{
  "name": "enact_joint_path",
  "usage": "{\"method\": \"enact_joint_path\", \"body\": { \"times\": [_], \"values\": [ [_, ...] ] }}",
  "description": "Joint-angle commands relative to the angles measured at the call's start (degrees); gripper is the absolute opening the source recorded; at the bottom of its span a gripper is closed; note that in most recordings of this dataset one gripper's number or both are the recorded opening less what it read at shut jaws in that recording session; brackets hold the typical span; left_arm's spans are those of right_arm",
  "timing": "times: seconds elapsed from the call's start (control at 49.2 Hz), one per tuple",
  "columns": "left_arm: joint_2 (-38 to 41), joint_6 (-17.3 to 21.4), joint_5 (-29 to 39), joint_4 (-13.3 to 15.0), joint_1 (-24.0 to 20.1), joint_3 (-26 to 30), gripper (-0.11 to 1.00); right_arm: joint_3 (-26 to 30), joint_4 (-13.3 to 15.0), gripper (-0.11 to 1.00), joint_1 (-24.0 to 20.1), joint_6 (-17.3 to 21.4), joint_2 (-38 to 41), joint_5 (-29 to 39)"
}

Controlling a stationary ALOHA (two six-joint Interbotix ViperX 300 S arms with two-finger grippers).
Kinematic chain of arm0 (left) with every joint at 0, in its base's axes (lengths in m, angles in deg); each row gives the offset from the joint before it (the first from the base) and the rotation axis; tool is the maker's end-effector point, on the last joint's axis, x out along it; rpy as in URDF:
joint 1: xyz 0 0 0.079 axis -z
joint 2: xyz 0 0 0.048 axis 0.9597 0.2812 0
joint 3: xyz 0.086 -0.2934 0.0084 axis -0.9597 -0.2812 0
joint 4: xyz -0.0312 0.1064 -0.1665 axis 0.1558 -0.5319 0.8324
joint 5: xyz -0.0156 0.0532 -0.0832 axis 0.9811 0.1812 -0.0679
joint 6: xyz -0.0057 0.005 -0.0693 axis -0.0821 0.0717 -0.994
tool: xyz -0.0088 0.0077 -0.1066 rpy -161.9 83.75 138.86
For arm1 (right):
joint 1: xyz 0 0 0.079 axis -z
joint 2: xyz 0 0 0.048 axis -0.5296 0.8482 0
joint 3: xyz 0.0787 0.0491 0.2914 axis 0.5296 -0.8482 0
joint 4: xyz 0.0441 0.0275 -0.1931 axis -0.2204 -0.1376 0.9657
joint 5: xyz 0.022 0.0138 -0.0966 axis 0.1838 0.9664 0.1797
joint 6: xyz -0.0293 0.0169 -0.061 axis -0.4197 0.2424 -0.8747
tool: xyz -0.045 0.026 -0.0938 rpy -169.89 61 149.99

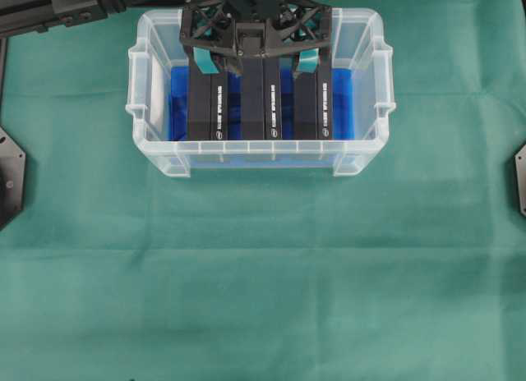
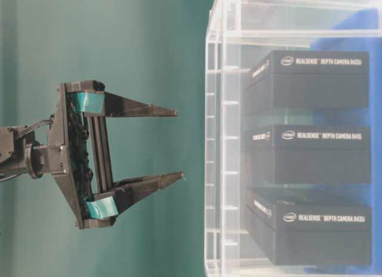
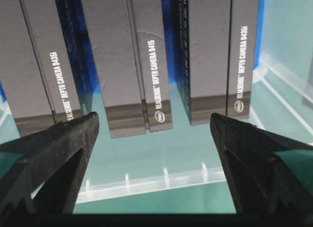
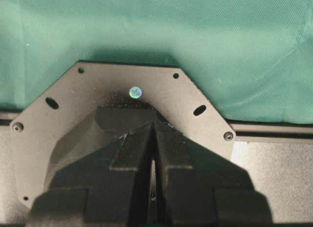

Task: Take the box out of the case with the left arm.
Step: 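Lower the open left gripper around the middle box and close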

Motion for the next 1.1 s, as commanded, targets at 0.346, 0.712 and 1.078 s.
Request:
{"method": "enact_joint_path", "body": {
  "times": [0.346,0.712,1.078],
  "values": [
    [-1.0,-0.4,-4.5,-0.3,0.4,-3.8,0.97,1.4,-0.1,0.01,0.0,0.1,0.3,0.1],
    [-1.0,-0.5,-9.7,-0.3,-0.2,-8.6,0.97,1.4,-0.1,0.01,0.1,0.1,0.3,0.1],
    [-1.0,-1.0,-12.5,-0.3,-0.5,-12.0,0.97,1.3,-0.1,0.01,0.0,0.1,0.3,0.1]
  ]
}}
